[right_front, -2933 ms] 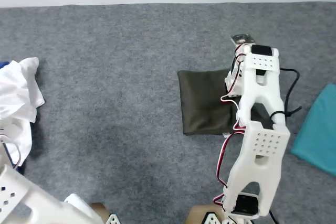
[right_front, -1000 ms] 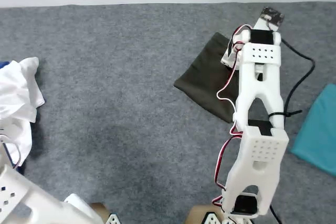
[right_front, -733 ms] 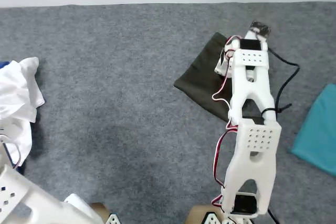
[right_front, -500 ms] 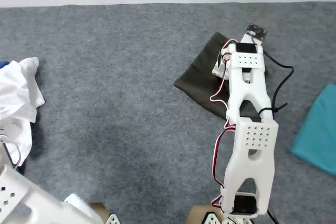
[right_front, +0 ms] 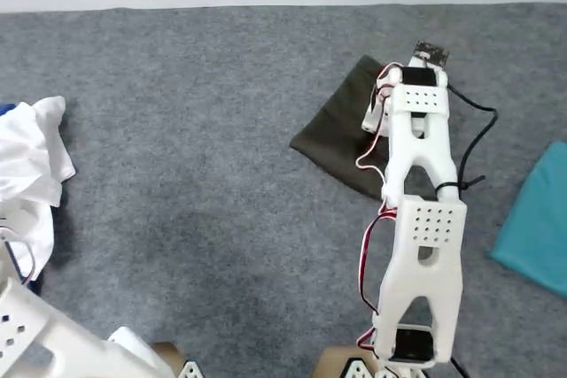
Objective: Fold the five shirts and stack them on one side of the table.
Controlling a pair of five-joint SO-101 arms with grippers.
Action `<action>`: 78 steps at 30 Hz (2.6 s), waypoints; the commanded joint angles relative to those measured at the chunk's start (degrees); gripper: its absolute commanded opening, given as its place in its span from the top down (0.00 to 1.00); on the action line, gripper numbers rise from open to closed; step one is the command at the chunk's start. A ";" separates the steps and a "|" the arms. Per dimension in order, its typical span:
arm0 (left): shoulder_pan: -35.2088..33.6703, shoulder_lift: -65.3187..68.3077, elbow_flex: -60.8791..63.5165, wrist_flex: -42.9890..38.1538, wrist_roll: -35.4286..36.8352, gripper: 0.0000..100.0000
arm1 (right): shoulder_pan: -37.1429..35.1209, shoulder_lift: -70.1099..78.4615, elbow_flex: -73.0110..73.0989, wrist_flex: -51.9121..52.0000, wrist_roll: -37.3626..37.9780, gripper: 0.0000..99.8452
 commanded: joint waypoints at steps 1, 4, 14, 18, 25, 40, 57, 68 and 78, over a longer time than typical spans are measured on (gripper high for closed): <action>0.35 -0.97 -1.98 0.88 0.09 0.95 | 2.77 -0.84 -9.23 7.96 2.73 0.99; 0.35 -0.97 -1.98 0.88 0.09 0.95 | 4.70 -0.75 -17.05 15.52 8.00 0.99; 0.44 -0.97 -1.98 0.88 0.09 0.95 | 15.60 -11.82 -11.96 16.40 22.95 0.99; 0.44 -0.97 -1.98 0.88 0.09 0.95 | 18.86 -20.62 -1.49 16.31 28.13 0.99; 0.44 -0.97 -2.15 0.88 0.09 0.95 | 25.54 -34.68 9.14 16.22 36.22 0.99; 0.35 -0.97 -2.33 0.88 -2.73 0.95 | 39.16 -38.73 9.76 15.60 53.10 0.99; 0.26 -0.97 -2.24 0.79 -3.52 0.95 | 43.65 -33.36 7.74 8.22 60.84 0.99; 0.35 -0.97 -1.98 0.62 -3.52 0.95 | 56.57 -16.22 7.56 -2.86 70.77 0.99; 0.35 -0.97 -1.89 0.79 -3.52 0.95 | 58.15 -17.27 6.07 -2.95 73.93 0.82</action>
